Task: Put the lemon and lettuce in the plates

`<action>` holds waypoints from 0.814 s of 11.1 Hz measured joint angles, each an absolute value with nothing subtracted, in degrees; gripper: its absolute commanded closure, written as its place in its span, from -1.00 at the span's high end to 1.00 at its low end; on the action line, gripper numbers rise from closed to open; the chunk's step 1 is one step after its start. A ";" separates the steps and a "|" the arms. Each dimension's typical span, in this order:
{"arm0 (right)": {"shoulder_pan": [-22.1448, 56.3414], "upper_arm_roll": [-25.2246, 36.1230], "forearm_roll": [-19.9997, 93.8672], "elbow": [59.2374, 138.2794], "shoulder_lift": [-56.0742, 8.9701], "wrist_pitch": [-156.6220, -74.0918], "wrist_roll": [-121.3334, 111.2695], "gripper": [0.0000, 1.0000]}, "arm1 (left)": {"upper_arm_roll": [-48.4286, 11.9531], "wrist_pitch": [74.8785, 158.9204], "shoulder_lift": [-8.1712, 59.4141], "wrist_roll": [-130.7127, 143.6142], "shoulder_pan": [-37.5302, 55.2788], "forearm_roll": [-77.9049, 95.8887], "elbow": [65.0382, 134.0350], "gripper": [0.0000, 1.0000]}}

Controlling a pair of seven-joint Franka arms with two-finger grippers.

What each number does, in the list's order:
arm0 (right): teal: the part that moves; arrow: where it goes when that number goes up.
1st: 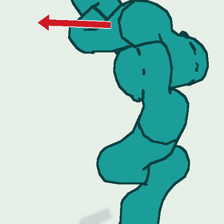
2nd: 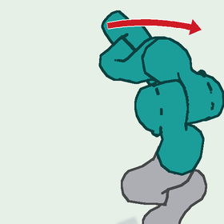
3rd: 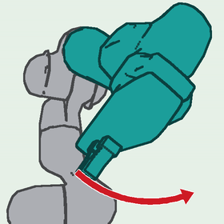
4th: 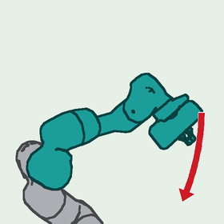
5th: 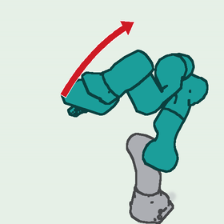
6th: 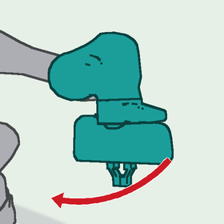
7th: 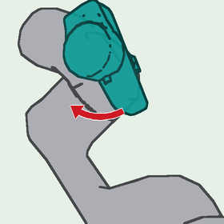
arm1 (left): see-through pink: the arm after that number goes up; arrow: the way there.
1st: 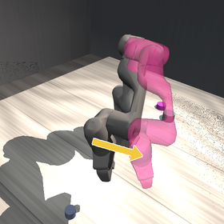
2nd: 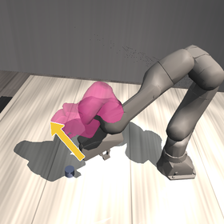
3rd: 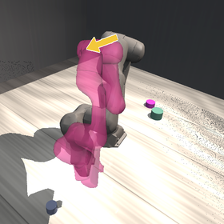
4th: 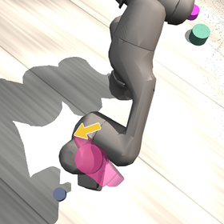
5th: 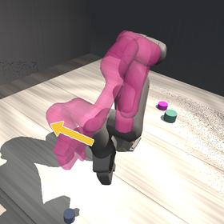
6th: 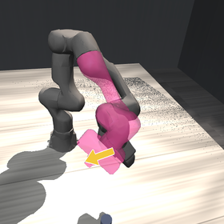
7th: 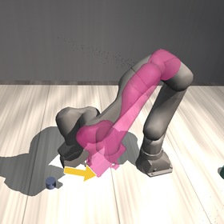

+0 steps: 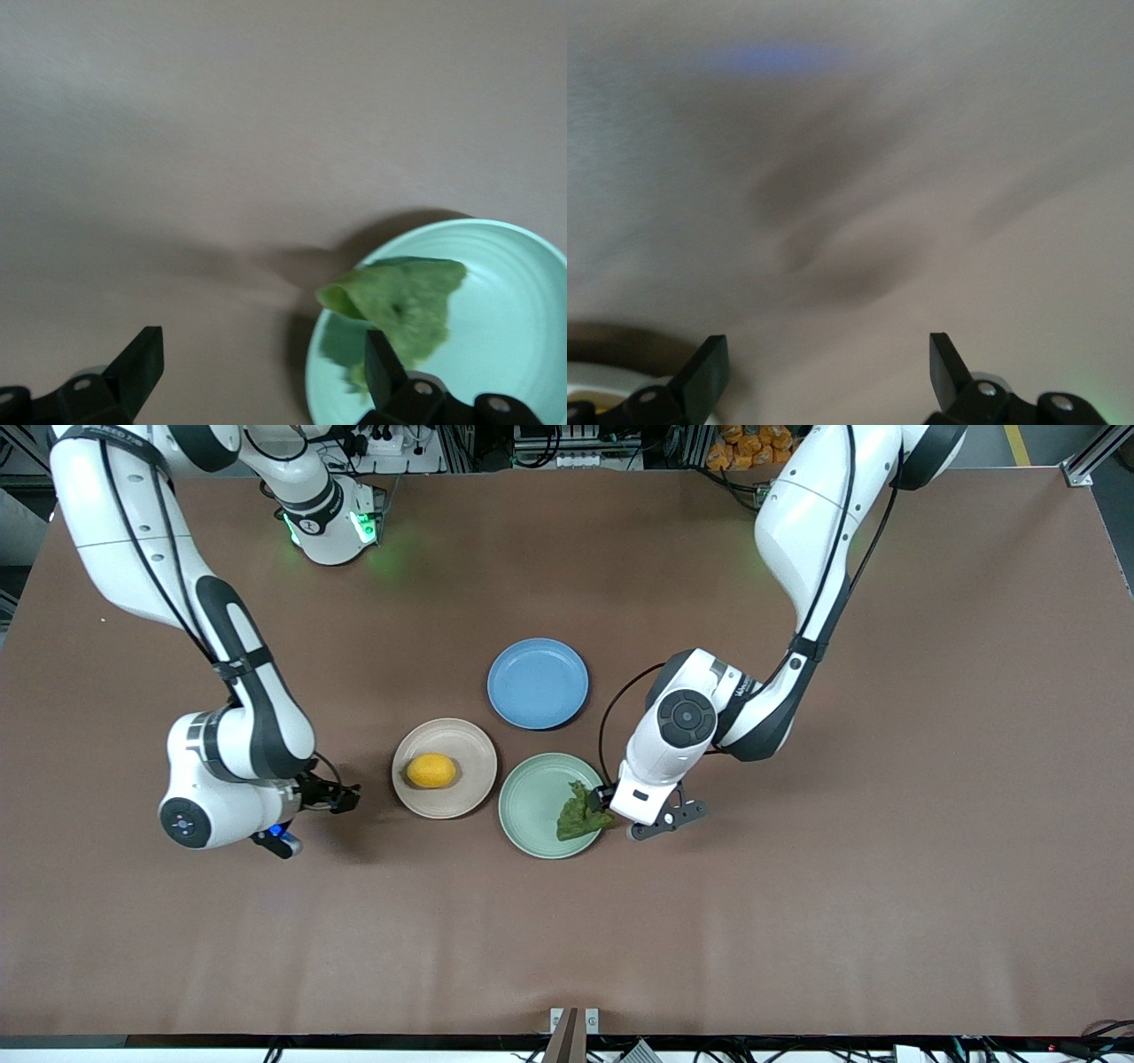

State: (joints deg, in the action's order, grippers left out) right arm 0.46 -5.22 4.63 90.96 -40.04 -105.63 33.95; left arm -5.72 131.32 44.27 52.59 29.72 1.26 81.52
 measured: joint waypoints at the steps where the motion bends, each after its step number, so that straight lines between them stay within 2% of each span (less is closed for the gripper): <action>1: 0.19 -5.22 1.82 91.97 -39.39 -105.48 32.31 1.00 | -5.67 129.45 43.86 51.35 29.04 0.23 81.52 1.00; 4: 0.25 -4.38 -1.83 98.74 -33.71 -107.76 24.84 1.00 | -5.58 125.67 42.58 44.40 26.02 -0.41 81.68 1.00; 9: -1.53 -2.33 -2.13 108.12 -17.44 -107.70 13.40 1.00 | -5.46 121.88 39.49 31.79 19.40 -0.51 83.78 1.00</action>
State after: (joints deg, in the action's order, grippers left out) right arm -1.53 -2.33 -2.13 108.12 -17.44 -107.70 13.40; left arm -5.46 121.88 39.49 31.79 19.40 -0.51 83.78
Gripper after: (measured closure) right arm 0.000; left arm 0.000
